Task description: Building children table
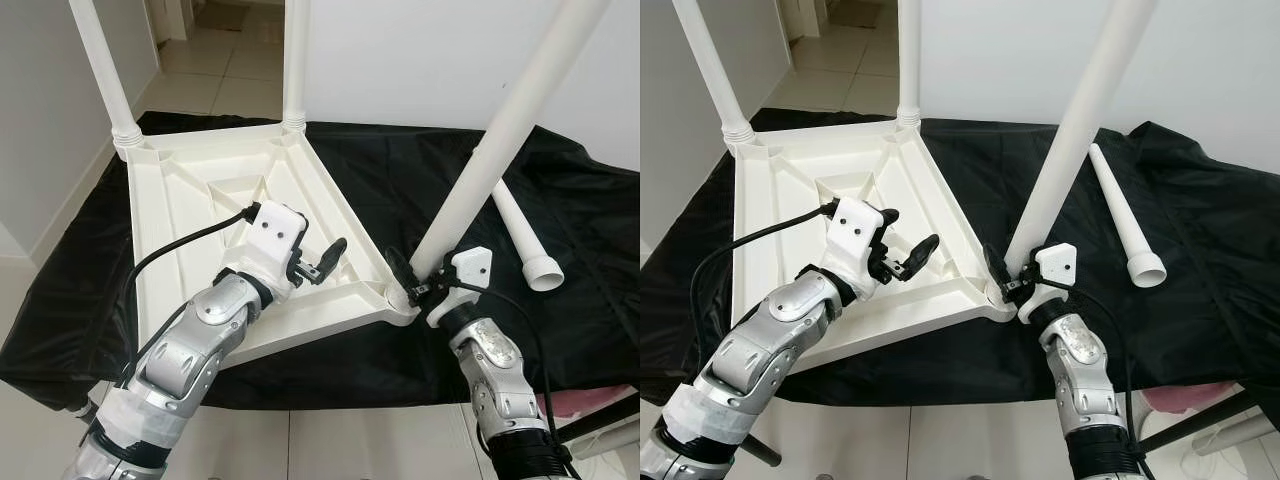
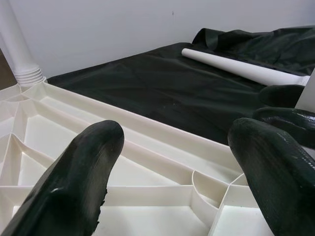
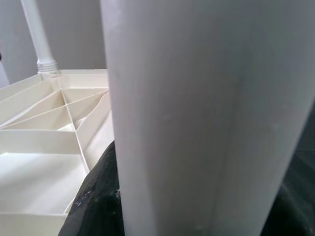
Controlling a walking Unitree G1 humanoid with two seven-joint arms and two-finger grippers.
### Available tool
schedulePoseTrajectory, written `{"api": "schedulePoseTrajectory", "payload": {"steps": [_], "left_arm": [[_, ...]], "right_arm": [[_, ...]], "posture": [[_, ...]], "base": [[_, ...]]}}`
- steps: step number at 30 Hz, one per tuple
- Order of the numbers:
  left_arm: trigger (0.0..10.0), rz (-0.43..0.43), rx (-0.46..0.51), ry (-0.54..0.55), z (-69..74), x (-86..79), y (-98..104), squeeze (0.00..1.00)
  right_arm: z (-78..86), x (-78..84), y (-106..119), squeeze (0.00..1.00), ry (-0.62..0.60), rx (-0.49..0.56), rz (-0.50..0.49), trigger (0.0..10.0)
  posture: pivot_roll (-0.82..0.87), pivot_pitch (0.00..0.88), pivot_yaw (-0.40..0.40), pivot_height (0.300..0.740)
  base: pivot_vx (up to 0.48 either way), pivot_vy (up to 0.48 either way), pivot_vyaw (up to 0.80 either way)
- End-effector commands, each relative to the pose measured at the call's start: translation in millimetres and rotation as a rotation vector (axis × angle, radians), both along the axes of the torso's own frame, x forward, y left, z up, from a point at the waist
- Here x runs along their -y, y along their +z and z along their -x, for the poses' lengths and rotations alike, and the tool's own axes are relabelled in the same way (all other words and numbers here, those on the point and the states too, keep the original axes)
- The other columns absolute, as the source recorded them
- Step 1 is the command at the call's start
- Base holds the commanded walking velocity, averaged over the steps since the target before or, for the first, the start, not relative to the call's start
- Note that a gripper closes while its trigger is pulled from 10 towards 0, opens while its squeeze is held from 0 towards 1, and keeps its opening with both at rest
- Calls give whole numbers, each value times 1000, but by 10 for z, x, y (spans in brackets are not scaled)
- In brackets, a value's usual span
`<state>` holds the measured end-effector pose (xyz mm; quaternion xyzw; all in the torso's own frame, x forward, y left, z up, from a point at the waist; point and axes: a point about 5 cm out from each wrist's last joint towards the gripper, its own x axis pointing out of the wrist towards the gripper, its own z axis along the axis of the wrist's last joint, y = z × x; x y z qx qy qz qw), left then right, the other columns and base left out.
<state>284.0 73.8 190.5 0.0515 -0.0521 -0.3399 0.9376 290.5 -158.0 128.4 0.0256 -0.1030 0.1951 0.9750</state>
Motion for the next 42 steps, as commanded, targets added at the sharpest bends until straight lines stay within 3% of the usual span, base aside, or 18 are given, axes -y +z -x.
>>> {"api": "schedulePoseTrajectory", "payload": {"steps": [1, 3, 10, 14, 20, 22, 25, 37, 42], "left_arm": [[10000, -23, -6, -148, 43, 77, 20, 0], [10000, -22, -5, -148, 47, 79, 18, 0], [10000, -22, -6, -147, 51, 75, 16, 0], [10000, -24, -6, -149, 47, 70, 21, 0], [10000, -26, -4, -150, 43, 67, 25, 0], [10000, -29, -3, -151, 46, 66, 25, 0], [10000, -28, -2, -151, 46, 64, 28, 0], [10000, -30, 1, -152, 40, 65, 36, 0], [10000, -33, 5, -156, 37, 72, 40, 0]], "right_arm": [[74, -13, -173, 0, -3, -57, -28, 10000], [136, -31, -166, 0, -24, 0, -31, 10000], [182, -77, -216, 0, -40, 5, 5, 10000], [135, -82, -212, 0, -23, -2, 120, 10000], [121, -68, -210, 0, 0, 8, 186, 10000], [122, -75, -211, 0, 60, 18, 269, 10000], [120, -72, -219, 0, 104, 4, 298, 10000], [13, -19, -268, 0, 121, -137, 320, 10000], [-29, -1, -249, 0, 118, -200, 254, 10000]], "posture": [[7, 23, -49, 740], [10, 21, -52, 740], [12, 20, -50, 740], [9, 15, -48, 740], [8, 16, -48, 740], [7, 11, -49, 740], [8, 8, -49, 740], [8, 0, -48, 740], [5, 0, -48, 740]], "base": [[0, 0, 0], [0, 0, 0], [0, 0, 0], [0, 0, 0], [0, 0, 0], [0, 0, 0], [0, 0, 0], [0, 0, 0], [0, 0, 0]]}}
